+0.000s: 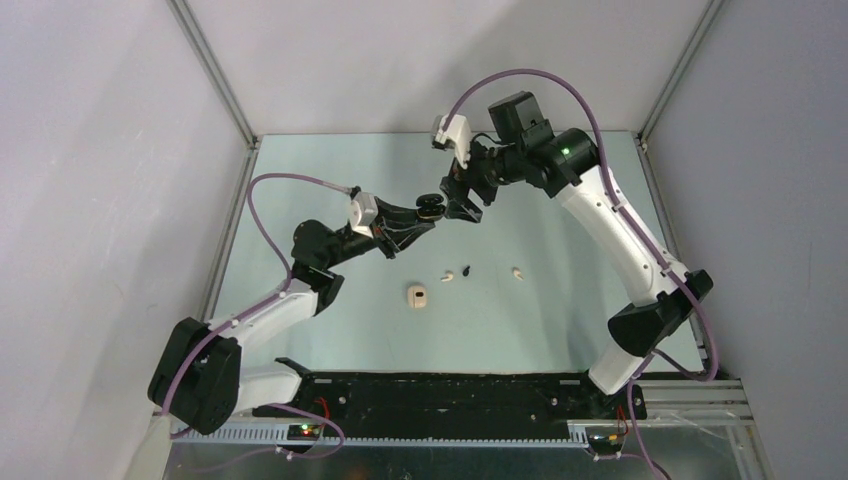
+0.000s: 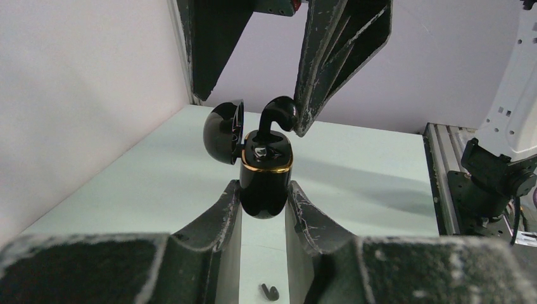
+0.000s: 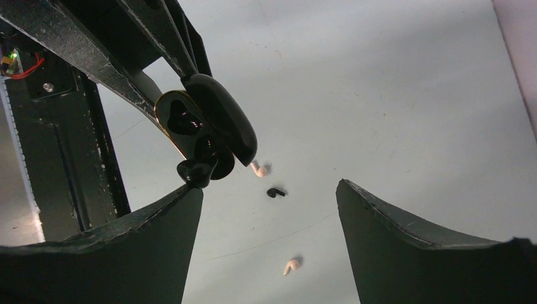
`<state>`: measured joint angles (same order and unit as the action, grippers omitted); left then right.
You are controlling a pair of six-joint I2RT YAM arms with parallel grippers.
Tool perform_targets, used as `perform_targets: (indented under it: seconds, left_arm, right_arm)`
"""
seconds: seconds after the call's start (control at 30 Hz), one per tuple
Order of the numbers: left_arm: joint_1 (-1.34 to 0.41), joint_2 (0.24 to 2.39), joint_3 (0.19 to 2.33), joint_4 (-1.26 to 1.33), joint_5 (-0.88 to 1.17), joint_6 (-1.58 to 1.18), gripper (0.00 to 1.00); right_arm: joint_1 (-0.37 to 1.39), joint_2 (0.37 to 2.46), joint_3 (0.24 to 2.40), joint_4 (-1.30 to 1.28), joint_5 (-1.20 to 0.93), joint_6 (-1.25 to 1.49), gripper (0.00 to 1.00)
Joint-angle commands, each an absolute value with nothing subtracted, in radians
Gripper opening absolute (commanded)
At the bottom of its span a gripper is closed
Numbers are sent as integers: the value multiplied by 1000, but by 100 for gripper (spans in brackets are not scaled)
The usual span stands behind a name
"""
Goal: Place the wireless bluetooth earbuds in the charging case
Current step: Insert the right earbud into the right side groove of the charging case.
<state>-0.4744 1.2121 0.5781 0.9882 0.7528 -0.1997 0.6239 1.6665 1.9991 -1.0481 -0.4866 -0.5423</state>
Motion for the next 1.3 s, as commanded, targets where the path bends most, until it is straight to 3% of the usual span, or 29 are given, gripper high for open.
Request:
perform_targets:
  seconds: [0.0,0.43,0.63,0.77,0.9,1.1,1.27]
  left_arm:
    - [-479,1211,616,1031,769,-168,0]
    - [-479,1204,614,1025,764,-165,0]
    - [-468,1209,619,1004,739,-186,0]
    - [-440,1212,641,965,736,-224,0]
    - [-383,1216,672,914,724,-307,0]
    - [-326,1176,708,766,717,-360,0]
    - [-303,1104,714,649,708,-326,0]
  right_arm:
    - [635,1695,2072,-1075,-509,-504,81]
    - [629,1726,2120,-1113,-545,-464,82]
    - [549,1637,2101,-1140,-682,-489,86]
    - [515,1561,2012,-1134,-697,-516,90]
    - [517,1456,1748,-1079,-678,-636,93]
    - [507,1319,1320,-732,-581,-833,85]
    - [495,1480,1272,-613,-534,-953,67]
